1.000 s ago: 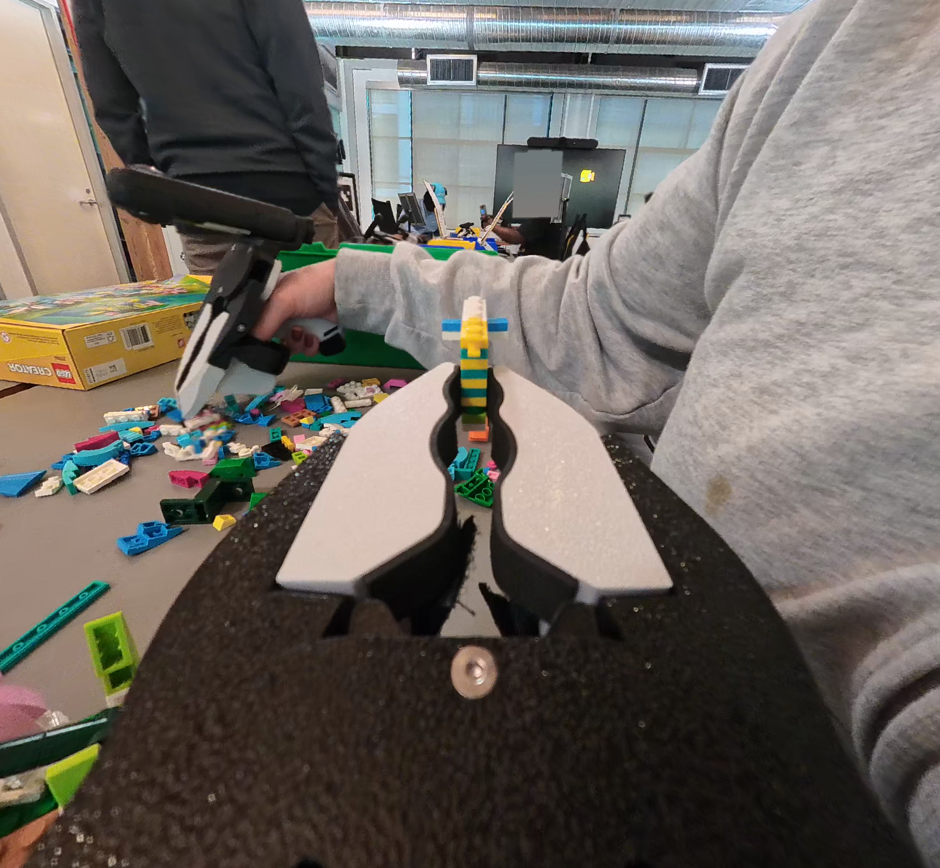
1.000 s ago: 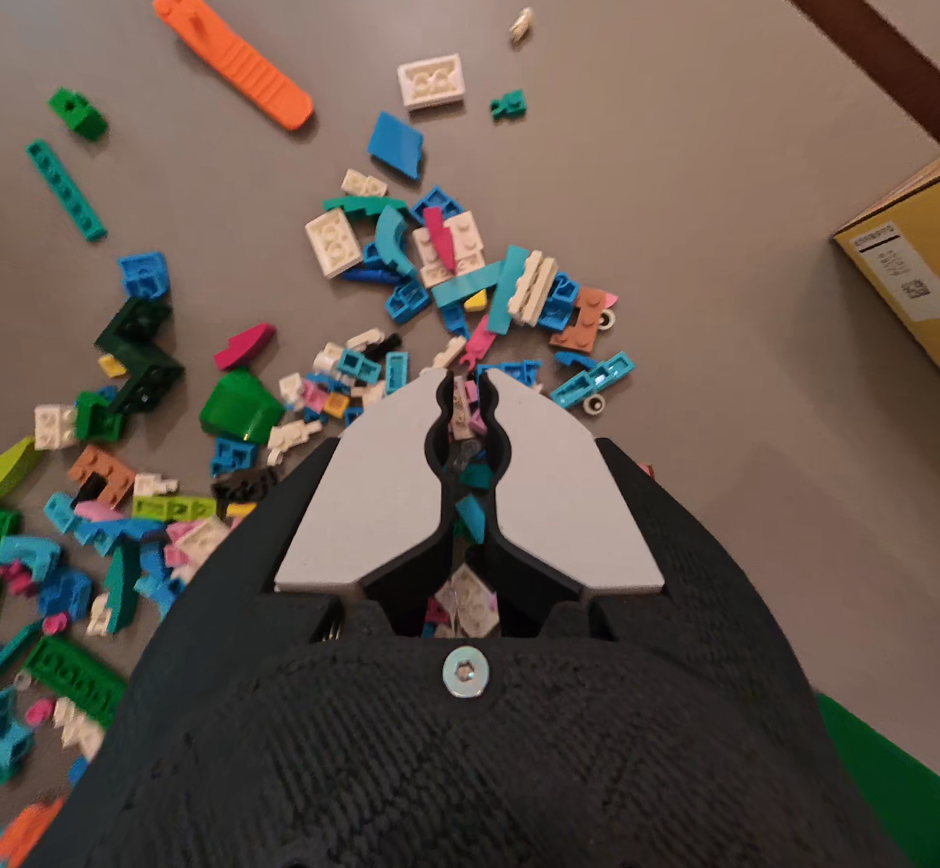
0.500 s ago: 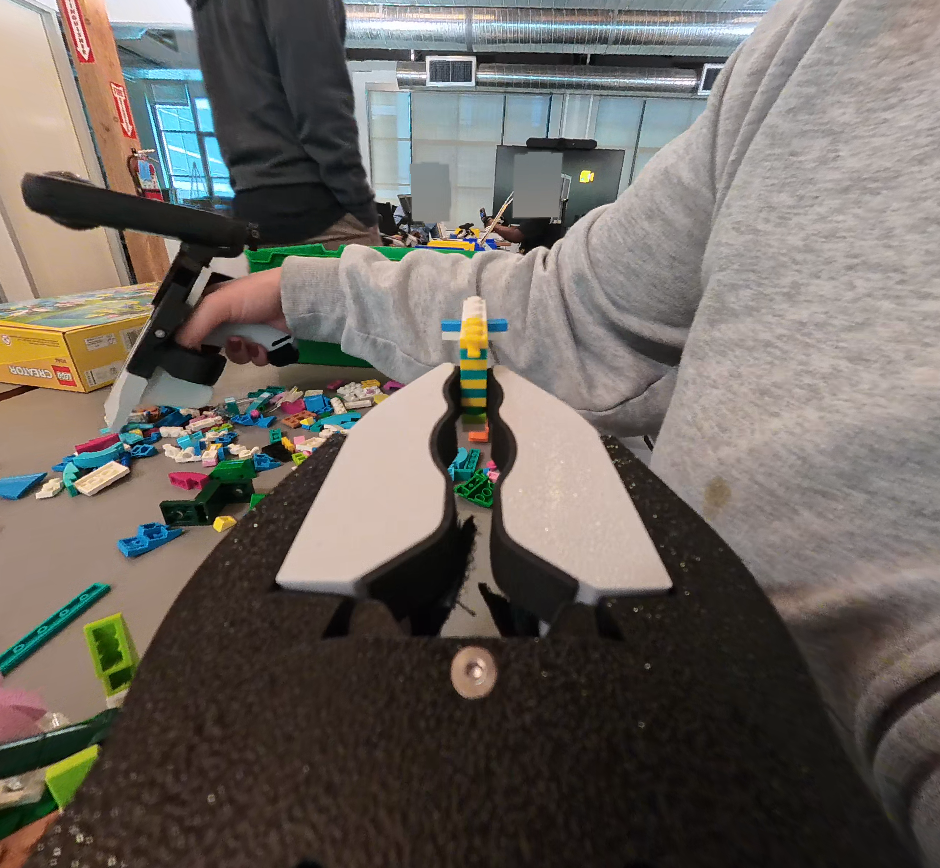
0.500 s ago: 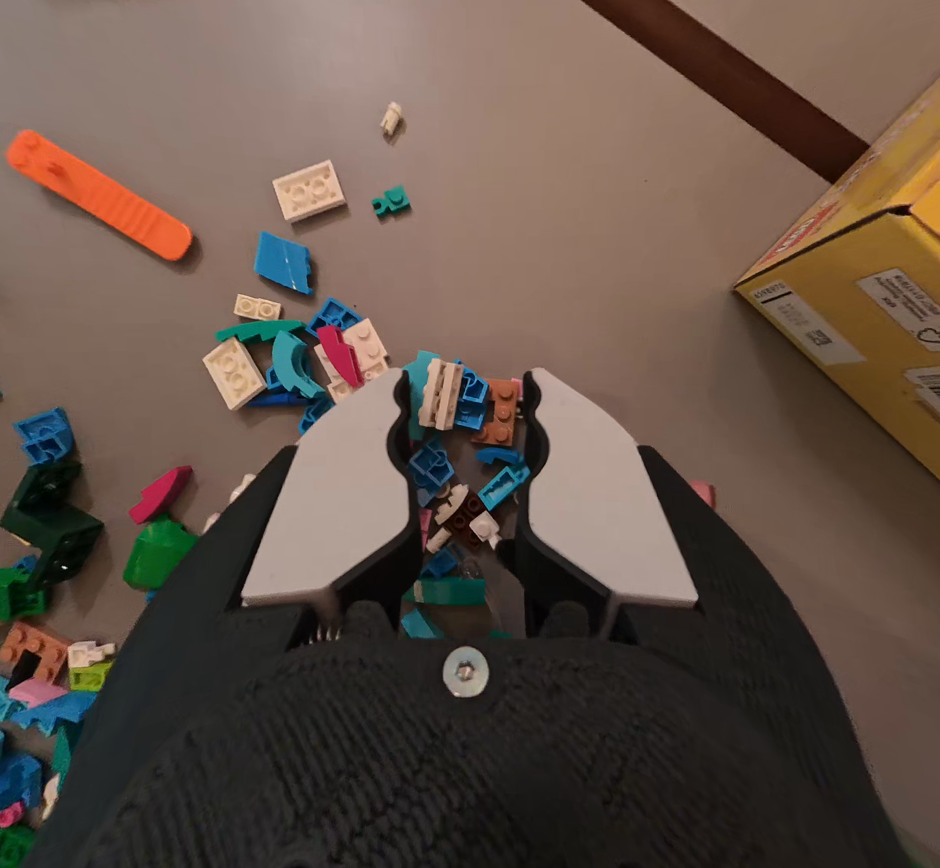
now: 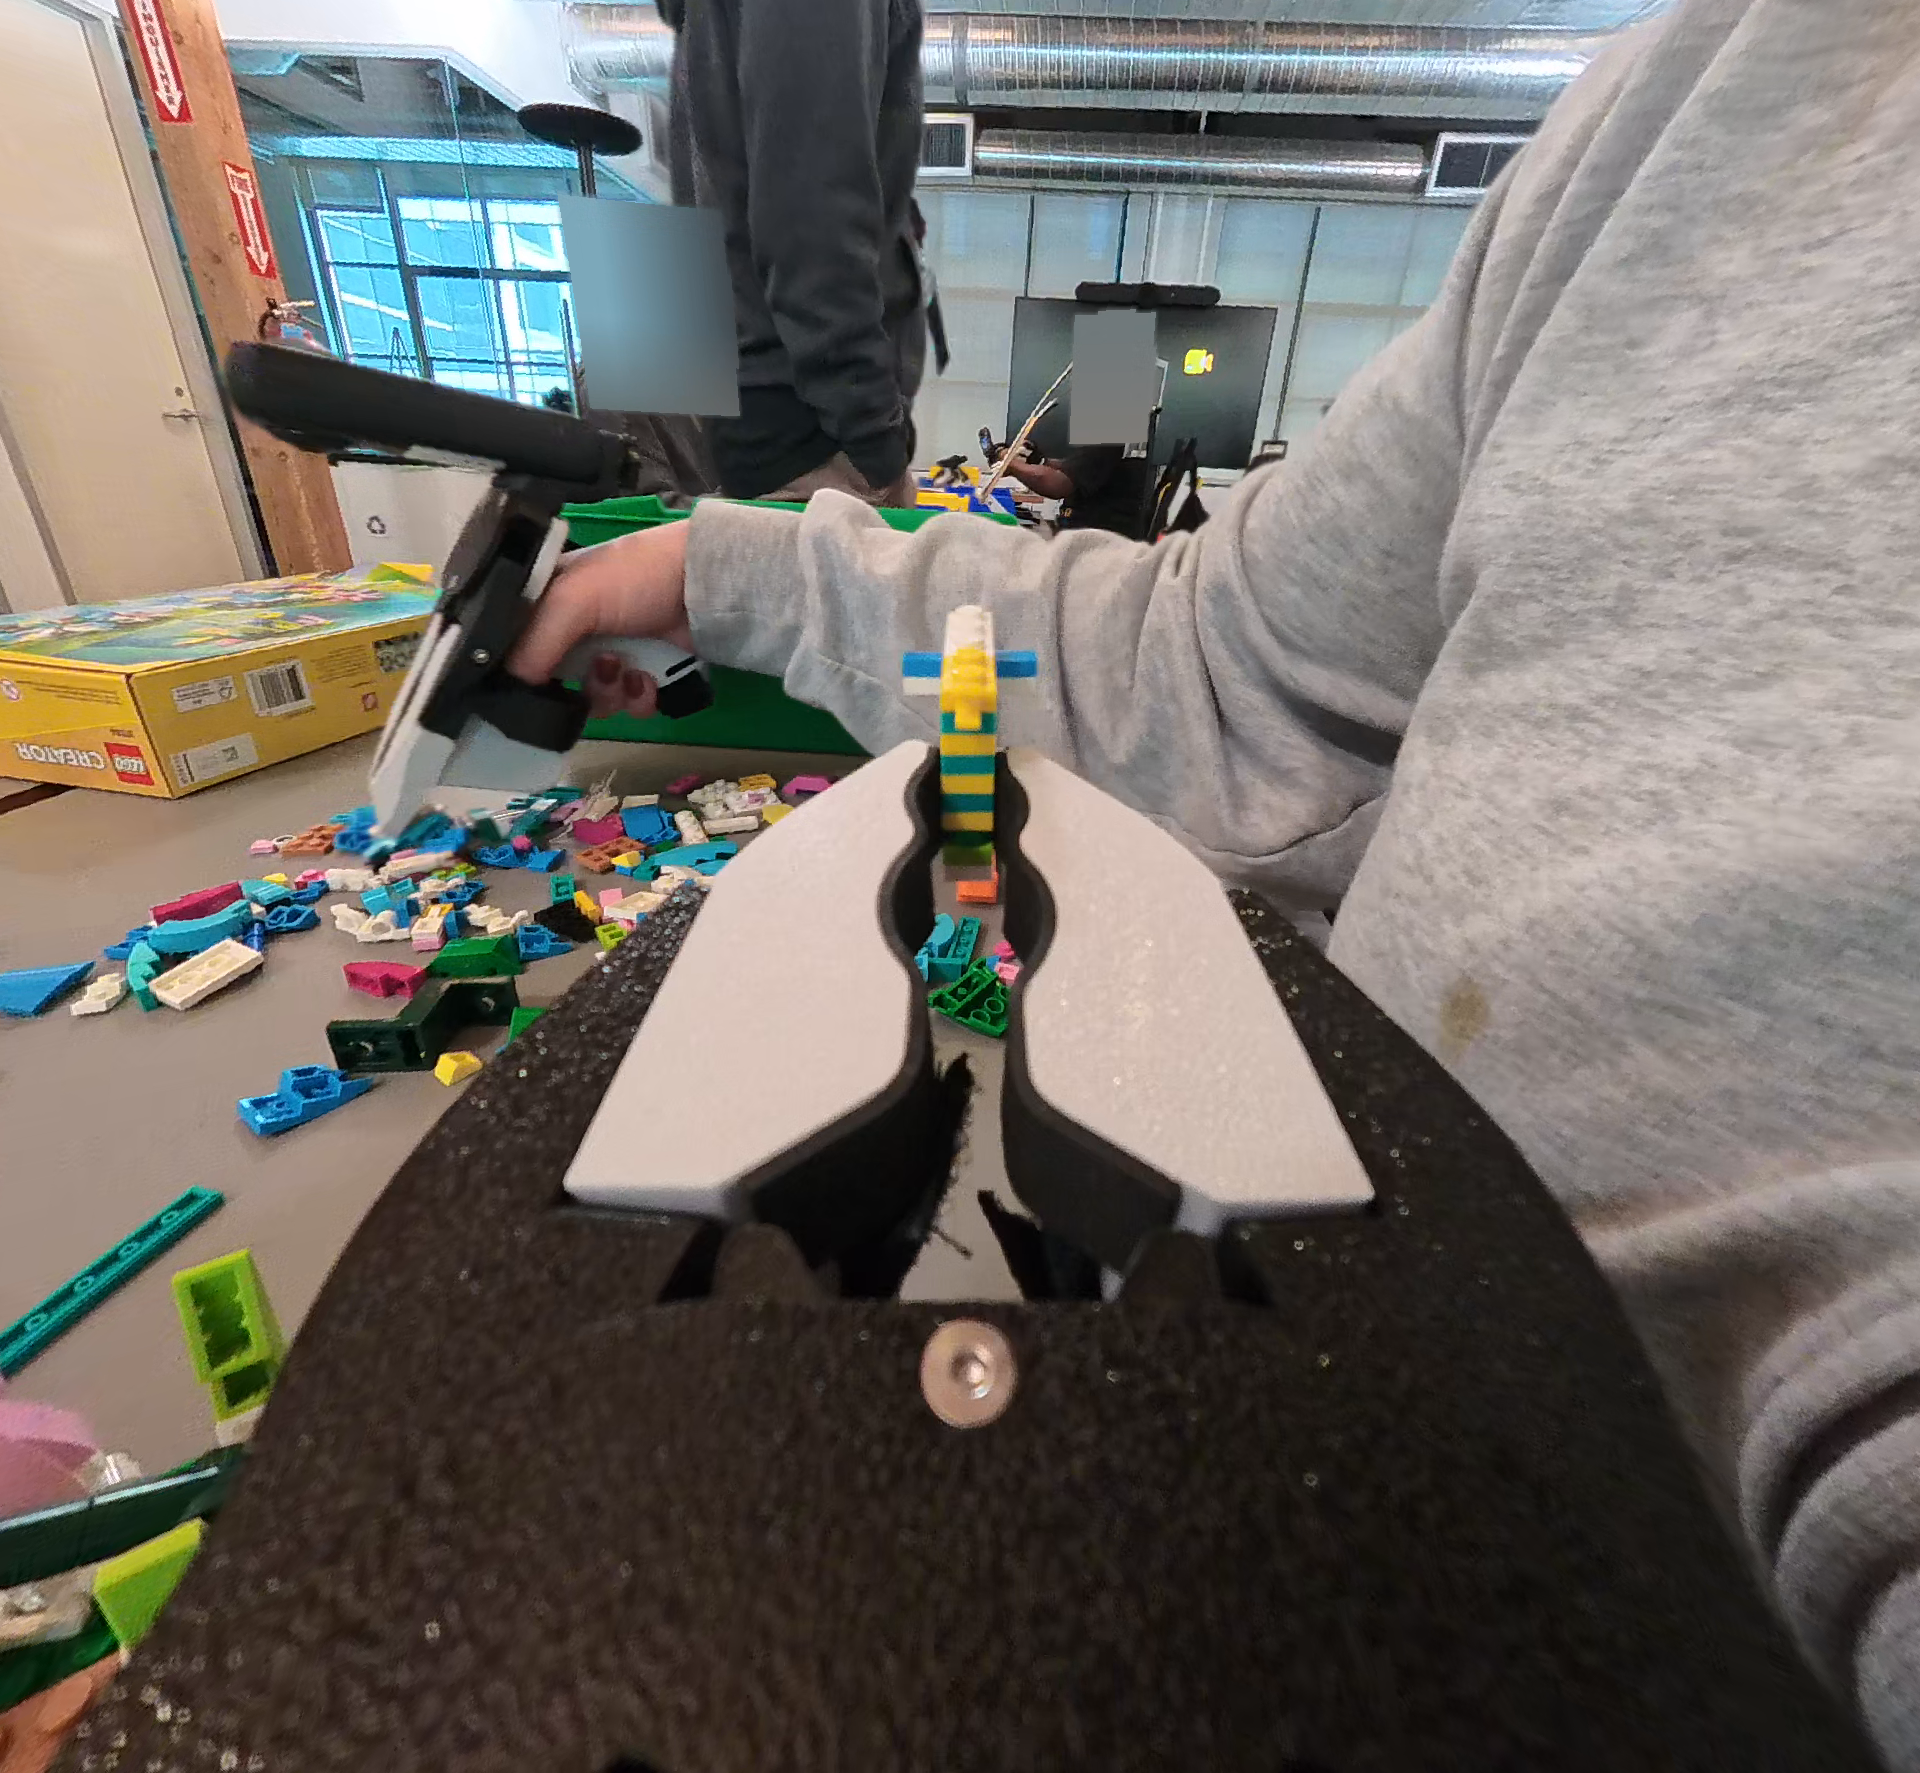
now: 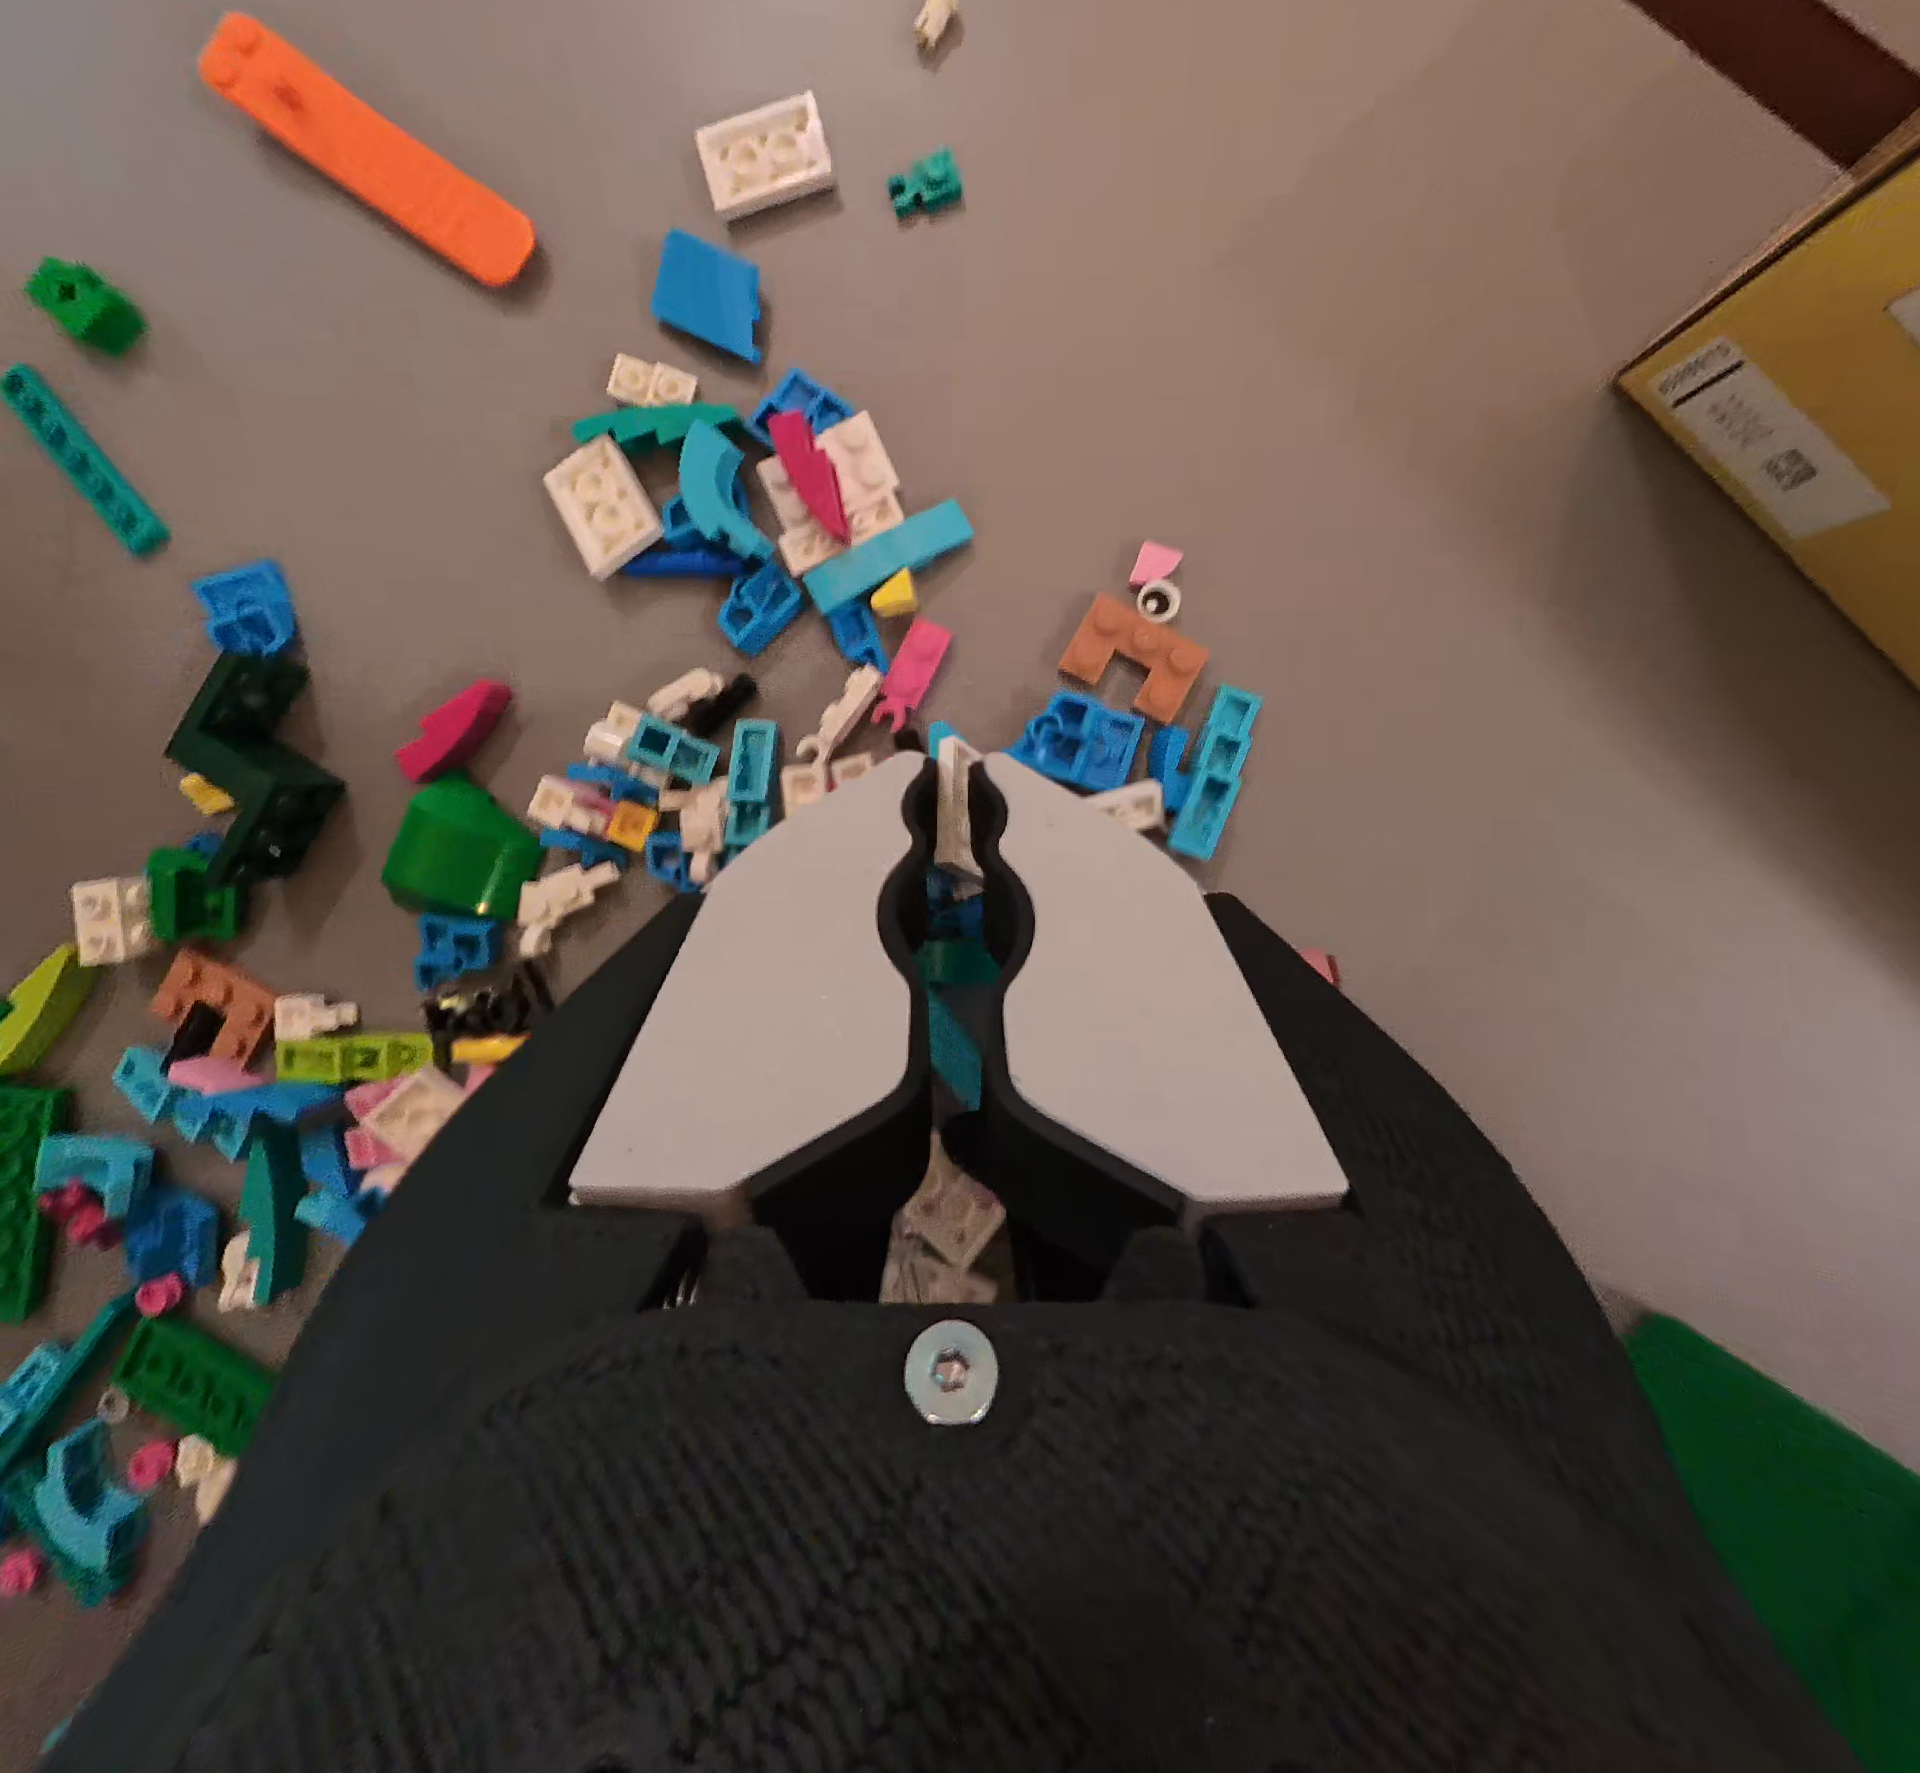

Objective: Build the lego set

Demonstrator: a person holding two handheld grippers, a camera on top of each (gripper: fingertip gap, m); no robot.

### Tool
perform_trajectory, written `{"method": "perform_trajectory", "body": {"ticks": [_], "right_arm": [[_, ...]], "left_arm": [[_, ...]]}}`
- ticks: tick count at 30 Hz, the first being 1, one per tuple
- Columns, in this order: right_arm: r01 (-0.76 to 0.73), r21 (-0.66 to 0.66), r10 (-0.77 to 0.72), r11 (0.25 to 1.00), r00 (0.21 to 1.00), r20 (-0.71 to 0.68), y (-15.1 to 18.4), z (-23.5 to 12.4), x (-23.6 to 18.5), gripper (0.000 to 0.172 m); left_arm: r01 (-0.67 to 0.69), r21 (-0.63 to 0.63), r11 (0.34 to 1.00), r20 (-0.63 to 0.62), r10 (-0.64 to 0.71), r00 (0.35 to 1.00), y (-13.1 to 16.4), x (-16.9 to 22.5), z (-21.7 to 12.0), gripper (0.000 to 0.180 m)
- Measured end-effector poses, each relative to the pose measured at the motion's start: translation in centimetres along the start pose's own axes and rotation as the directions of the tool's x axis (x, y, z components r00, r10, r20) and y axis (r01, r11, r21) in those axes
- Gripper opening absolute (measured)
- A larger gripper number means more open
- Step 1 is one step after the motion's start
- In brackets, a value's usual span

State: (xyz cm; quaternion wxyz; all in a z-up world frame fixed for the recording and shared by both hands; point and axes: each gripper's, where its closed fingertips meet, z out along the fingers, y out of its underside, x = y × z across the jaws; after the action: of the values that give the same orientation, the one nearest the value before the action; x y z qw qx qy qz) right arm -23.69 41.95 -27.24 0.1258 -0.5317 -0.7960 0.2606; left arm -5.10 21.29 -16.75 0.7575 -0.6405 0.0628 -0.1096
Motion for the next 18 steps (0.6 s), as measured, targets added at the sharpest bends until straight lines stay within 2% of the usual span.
{"method": "perform_trajectory", "body": {"ticks": [8, 10, 14, 18], "right_arm": [[0.101, -0.116, -0.093, 0.988, 0.993, 0.069, 3.2, -2.0, -1.9, 0.004], [0.122, -0.093, -0.117, 0.988, 0.992, 0.050, 2.9, -2.5, -1.8, 0.005], [0.140, -0.062, -0.134, 0.988, 0.987, 0.092, 2.5, -2.7, -2.9, 0.025], [0.251, -0.123, -0.243, 0.960, 0.967, 0.083, 3.6, -1.7, -3.7, 0.033]], "left_arm": [[0.000, -0.001, 1.000, 0.000, 0.000, 1.000, 0.0, 0.0, 0.0, 0.008], [0.000, 0.000, 1.000, 0.000, 0.000, 1.000, 0.0, -0.1, 0.0, 0.008], [0.000, -0.001, 1.000, 0.000, 0.000, 1.000, 0.0, -0.1, 0.0, 0.008], [0.000, -0.001, 1.000, 0.000, 0.000, 1.000, 0.0, -0.1, 0.0, 0.008]]}}
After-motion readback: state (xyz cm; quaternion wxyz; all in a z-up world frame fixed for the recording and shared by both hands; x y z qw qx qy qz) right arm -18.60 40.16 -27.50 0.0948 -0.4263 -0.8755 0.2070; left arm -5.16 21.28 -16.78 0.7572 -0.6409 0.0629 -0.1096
